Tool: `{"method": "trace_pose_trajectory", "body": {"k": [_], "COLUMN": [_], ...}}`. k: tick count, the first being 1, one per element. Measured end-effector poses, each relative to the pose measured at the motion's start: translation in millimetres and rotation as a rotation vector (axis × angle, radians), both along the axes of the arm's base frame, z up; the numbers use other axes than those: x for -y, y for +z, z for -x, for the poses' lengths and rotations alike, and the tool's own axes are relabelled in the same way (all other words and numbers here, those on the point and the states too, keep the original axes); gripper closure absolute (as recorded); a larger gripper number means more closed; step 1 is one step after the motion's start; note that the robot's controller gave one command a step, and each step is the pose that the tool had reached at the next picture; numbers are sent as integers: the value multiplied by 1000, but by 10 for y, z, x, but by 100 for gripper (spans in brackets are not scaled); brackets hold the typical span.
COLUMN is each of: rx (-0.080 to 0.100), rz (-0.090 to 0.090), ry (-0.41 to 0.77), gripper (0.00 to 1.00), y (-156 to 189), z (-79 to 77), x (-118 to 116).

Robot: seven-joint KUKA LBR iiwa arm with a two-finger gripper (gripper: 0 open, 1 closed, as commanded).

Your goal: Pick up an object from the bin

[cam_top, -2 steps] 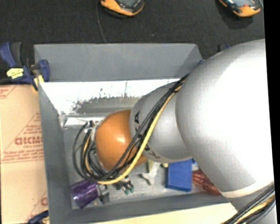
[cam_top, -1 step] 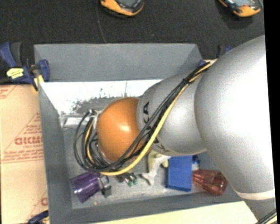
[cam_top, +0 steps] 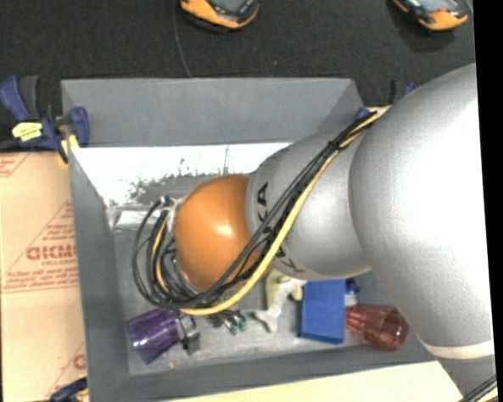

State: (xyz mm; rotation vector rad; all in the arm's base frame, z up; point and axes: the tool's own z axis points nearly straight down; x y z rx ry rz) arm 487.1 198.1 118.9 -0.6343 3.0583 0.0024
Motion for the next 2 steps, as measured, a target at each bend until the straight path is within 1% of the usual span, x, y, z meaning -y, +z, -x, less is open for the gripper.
{"method": "trace_pose_trajectory", "body": {"k": [1,2], "rx": [-4,-9], "rz": [2,4], "ry": [4,-6], "gripper": [100,100], "y": [638,1301], "z": [-18,-126], "x": [-28,11]}}
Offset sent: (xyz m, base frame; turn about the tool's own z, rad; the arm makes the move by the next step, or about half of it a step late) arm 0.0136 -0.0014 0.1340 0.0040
